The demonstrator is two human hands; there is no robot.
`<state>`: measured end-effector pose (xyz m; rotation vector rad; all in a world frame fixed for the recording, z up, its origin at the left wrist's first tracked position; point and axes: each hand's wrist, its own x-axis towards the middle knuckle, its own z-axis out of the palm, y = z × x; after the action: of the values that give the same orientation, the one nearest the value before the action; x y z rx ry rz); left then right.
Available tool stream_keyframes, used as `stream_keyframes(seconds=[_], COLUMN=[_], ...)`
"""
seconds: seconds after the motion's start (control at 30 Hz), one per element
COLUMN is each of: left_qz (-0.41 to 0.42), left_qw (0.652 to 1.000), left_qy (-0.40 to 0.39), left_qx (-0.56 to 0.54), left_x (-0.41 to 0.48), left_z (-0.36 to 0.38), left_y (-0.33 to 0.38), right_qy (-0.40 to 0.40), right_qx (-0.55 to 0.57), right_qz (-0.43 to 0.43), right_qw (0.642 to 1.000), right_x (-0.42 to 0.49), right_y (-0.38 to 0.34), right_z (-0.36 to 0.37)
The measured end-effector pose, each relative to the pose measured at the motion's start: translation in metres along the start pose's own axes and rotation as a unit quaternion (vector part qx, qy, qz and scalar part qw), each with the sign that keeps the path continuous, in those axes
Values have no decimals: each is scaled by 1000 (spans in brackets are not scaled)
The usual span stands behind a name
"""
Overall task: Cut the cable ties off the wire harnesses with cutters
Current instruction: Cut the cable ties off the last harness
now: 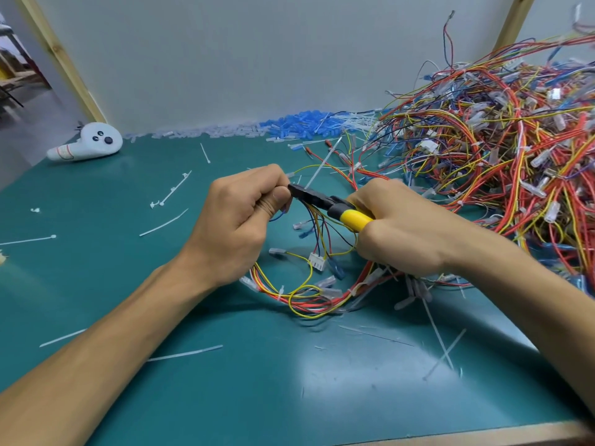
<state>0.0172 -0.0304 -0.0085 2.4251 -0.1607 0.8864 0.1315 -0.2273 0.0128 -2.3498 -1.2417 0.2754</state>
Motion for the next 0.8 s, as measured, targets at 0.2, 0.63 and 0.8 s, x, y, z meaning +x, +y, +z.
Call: stream_keyframes(seconds=[0.2,0.63,0.8], left_qz=[-1,-17,-18], left_qw=[1000,997,998], left_qy=[12,31,34], left_qx=[-7,-61,-49], left_x=[0,0,1], left_z=[-1,-2,-3], left_y=[1,-4,-3], right_qy=[64,141,138], right_qx=[-9,36,47], right_qz=[-28,-49,-23], right_qw=[997,988,989], right_x=[0,-1,1], right_y=[-3,-10,-3], right_z=[7,14,11])
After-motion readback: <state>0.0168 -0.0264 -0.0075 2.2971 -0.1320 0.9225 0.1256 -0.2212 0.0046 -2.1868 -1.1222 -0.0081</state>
